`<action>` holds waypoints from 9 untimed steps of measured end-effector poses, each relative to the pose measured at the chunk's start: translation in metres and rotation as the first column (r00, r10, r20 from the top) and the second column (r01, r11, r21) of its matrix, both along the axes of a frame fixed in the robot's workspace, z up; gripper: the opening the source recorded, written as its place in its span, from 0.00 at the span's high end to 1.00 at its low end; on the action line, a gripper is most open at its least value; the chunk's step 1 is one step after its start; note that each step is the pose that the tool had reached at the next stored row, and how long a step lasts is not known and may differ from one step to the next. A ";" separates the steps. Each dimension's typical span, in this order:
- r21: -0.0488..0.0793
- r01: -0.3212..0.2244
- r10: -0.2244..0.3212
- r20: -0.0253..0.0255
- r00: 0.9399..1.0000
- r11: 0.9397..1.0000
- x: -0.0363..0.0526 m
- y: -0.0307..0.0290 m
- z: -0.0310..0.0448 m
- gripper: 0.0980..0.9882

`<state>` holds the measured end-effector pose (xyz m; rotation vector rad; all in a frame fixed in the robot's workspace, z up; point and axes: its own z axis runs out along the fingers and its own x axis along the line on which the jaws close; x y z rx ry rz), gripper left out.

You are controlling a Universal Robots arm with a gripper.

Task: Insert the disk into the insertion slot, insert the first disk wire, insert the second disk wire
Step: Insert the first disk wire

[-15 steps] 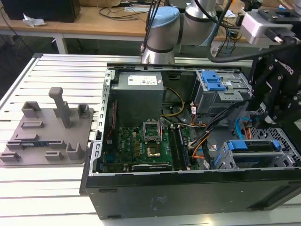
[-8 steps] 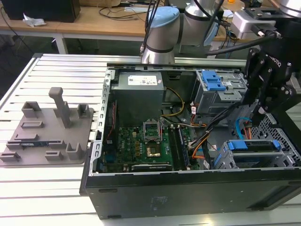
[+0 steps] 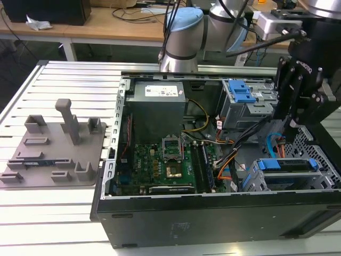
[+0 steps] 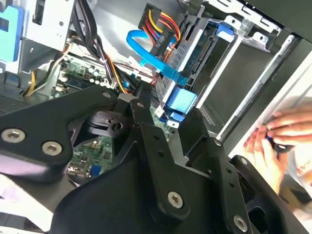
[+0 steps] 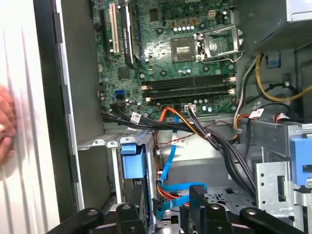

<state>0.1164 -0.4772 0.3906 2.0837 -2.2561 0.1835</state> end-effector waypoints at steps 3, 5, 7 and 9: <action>-0.008 0.000 0.000 0.000 1.000 1.000 0.0019 0.0133 0.0000 0.55; -0.009 0.000 0.000 -0.001 1.000 1.000 0.0092 0.0193 -0.0004 0.55; -0.010 0.000 0.000 -0.005 1.000 1.000 0.0226 0.0207 -0.0009 0.55; -0.010 0.000 0.000 -0.007 1.000 1.000 0.0310 0.0207 -0.0016 0.55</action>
